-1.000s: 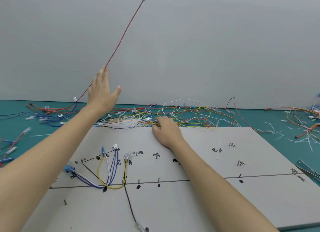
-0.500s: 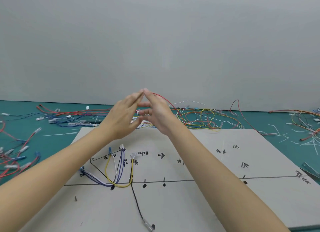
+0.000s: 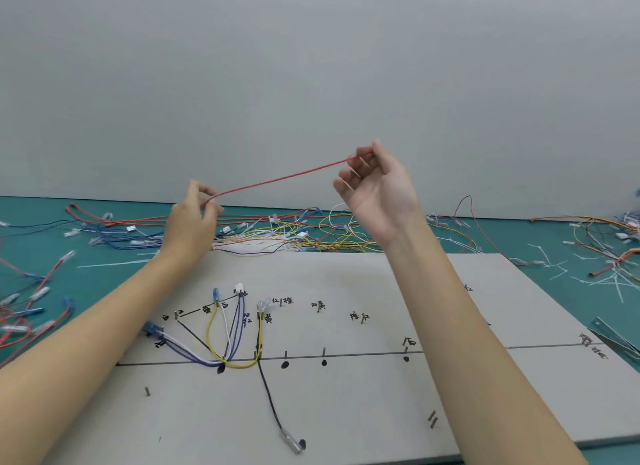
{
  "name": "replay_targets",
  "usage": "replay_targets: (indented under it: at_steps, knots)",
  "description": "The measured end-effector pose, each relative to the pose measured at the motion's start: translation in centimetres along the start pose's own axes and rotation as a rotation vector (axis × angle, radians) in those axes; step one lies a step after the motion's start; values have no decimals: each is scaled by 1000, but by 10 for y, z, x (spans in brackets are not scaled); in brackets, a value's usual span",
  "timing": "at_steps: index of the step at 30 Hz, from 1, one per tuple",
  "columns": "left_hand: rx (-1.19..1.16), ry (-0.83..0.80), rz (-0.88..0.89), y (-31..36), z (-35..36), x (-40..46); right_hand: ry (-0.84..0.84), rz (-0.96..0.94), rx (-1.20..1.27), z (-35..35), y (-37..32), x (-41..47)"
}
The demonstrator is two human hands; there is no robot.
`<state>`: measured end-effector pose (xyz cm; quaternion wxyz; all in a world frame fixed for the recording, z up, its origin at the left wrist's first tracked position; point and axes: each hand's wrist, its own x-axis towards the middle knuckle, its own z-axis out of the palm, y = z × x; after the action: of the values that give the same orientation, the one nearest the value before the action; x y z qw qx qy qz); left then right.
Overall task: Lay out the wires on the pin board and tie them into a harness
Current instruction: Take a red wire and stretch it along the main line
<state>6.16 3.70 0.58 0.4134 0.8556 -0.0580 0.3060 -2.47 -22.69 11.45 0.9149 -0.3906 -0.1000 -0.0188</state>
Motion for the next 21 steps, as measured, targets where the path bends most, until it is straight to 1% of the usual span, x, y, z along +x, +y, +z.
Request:
replay_targets:
  at_steps: [3, 6, 8, 10, 12, 14, 16, 18, 19, 21]
  knots:
    - [-61, -21, 15, 7, -7, 2, -9, 2, -10, -6, -10, -7]
    - [-77, 27, 60, 30, -27, 10, -43, 32, 68, -12, -17, -14]
    - [-143, 81, 77, 49, -44, 15, -76, 52, -19, -18, -20, -18]
    - [-193, 66, 131, 71, -57, 11, -105, 87, -180, -26, -19, -23]
    - [-218, -38, 180, 98, -63, -3, -108, 126, -342, -35, -16, -27]
    - [-274, -189, 215, 124, -65, -22, -93, 148, -446, -41, -13, -31]
    - [-438, -390, 189, 143, -65, -40, -80, 159, -491, -44, -10, -34]
    - [-679, -559, 69, 154, -64, -55, -75, 150, -548, -46, -9, -38]
    - [-784, -608, -18, 156, -61, -61, -76, 141, -587, -47, -10, -40]
    - [-894, -638, -202, 158, -53, -70, -84, 147, -634, -48, -13, -46]
